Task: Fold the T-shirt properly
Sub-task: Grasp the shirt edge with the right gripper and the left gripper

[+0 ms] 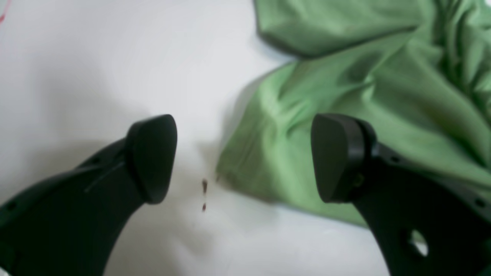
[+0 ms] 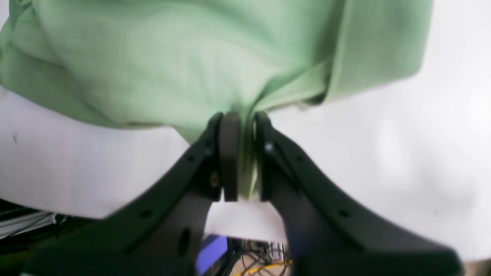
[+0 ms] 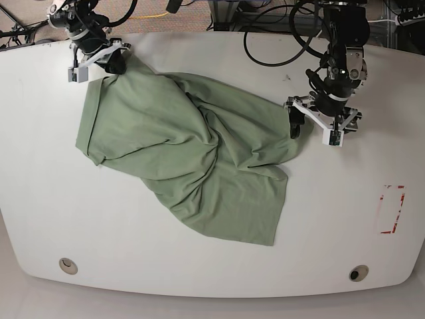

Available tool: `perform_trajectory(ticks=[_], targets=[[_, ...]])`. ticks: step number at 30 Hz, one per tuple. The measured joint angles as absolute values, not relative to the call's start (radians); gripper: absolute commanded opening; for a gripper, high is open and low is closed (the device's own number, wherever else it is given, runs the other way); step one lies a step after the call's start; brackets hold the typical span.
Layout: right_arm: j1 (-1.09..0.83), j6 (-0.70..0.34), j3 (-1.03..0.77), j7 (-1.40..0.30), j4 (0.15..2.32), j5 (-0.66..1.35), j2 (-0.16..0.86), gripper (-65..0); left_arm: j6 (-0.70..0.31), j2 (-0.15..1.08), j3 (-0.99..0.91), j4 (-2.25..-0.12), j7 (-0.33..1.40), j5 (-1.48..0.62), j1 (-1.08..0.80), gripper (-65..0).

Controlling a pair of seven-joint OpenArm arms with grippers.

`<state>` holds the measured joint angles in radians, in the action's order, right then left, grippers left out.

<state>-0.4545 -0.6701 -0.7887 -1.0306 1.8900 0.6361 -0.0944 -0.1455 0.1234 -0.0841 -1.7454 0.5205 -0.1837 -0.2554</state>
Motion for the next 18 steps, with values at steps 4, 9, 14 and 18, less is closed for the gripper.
perform_trajectory(ticks=[4,9,14,18], targets=[[-0.468,-0.67,-0.792,-1.034,1.89,0.632,-0.093,-58.7,-0.139,0.128,-0.056,-1.68,0.533,-0.182,-0.226,-13.7],[-0.466,-0.67,-0.791,-1.033,1.891,0.636,-0.091,-58.7,-0.142,0.129,-0.047,-1.643,0.524,-0.184,-0.209,-13.7],[-0.47,-0.671,-0.792,-1.033,1.89,0.633,-0.092,-58.7,-0.142,0.128,-0.043,-1.639,0.53,-0.182,-0.216,-13.9],[-0.48,-0.673,-0.791,-1.033,1.914,0.635,-0.091,-58.7,-0.143,0.131,0.004,-1.603,0.516,-0.179,-0.205,-19.4]])
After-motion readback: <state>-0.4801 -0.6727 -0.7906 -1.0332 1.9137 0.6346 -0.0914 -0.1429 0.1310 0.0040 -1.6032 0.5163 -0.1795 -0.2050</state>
